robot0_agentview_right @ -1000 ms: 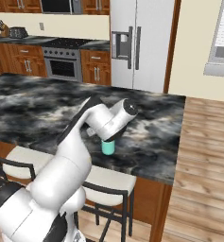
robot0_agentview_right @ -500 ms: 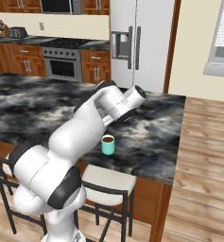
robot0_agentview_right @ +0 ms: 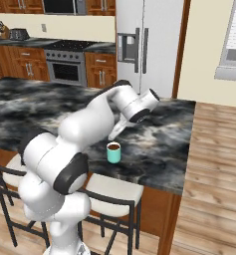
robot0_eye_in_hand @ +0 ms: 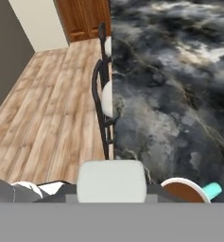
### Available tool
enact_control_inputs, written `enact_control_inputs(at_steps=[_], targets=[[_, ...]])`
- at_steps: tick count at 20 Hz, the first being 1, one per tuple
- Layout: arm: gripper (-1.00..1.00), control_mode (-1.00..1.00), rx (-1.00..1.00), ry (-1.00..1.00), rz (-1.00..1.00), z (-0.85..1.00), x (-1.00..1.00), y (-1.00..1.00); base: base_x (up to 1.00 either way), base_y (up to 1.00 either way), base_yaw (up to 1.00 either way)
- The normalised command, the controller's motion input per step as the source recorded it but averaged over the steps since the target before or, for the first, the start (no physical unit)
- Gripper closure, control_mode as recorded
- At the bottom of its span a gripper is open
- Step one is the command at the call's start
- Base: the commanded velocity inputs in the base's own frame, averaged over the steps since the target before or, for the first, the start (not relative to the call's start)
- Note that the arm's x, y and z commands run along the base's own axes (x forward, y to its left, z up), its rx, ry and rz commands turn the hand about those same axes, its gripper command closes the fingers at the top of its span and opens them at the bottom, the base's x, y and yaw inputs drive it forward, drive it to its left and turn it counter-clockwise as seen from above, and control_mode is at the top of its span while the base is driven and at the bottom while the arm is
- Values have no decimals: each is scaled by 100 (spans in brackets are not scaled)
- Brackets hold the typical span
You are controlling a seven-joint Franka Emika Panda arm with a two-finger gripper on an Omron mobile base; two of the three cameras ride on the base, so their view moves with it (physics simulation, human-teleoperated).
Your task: Pick up the marshmallow and place it in the cup of hot chocolate on the dining counter.
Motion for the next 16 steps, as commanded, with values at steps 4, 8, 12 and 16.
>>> enact_control_inputs(at_steps=[4,8,12,16], targets=[[100,-100,0,-12,-1,-12,0,11,0,0,0],[100,-100,0,-16,-6,-8,0,13,0,0,0],[100,-100,0,-4,-4,-21,0,20,0,0,0],[100,-100,-2,6,-1,-32,0,14,0,0,0]])
